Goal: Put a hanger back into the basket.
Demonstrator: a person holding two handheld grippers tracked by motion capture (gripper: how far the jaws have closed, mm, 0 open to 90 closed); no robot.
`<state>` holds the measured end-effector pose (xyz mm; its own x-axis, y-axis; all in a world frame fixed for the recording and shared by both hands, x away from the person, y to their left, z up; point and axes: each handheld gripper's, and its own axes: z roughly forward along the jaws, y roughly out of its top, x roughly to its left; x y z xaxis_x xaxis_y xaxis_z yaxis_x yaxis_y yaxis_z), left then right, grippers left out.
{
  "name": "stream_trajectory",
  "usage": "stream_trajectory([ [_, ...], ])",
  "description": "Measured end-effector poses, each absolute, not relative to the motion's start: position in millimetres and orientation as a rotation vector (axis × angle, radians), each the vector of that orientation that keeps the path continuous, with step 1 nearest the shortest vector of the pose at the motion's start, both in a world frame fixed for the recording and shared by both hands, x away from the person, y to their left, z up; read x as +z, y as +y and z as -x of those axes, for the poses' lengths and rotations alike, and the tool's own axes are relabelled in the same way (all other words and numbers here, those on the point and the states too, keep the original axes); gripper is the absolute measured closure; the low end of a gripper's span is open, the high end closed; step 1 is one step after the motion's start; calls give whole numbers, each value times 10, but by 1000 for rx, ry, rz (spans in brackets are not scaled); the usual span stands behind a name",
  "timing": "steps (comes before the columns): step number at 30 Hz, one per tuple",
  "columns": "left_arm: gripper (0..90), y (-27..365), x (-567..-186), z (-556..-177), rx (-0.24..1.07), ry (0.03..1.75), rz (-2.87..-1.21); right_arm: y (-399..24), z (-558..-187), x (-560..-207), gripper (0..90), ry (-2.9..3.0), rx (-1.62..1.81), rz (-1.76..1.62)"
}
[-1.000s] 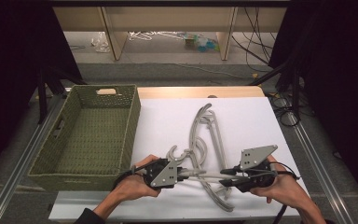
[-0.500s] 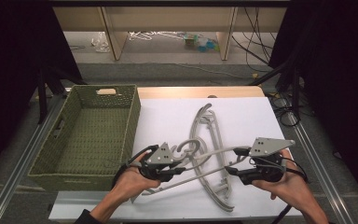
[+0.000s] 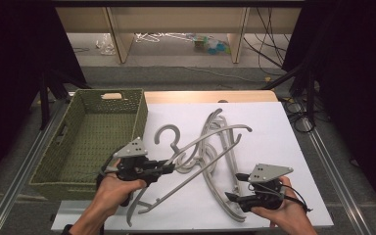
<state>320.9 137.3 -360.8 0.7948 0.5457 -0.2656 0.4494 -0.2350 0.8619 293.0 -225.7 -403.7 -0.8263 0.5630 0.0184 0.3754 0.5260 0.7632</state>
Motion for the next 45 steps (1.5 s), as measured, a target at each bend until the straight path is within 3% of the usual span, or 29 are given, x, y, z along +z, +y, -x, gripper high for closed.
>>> stream_trajectory([
  [10,786,1822,-3107,-3160,194,823,-1777,-2183,-2957,-4182,324,2606,1153,-794],
  [22,786,2543,-2760,-3645,494,954,-1740,-2206,-2989,-4242,316,2615,1145,-811],
  [29,785,2921,-2866,-3938,618,991,-1740,-2185,-2996,-4270,297,2632,1148,-824],
  [45,785,3411,-3302,-4028,644,1012,-1837,-2214,-3024,-4294,284,2621,1162,-832],
])
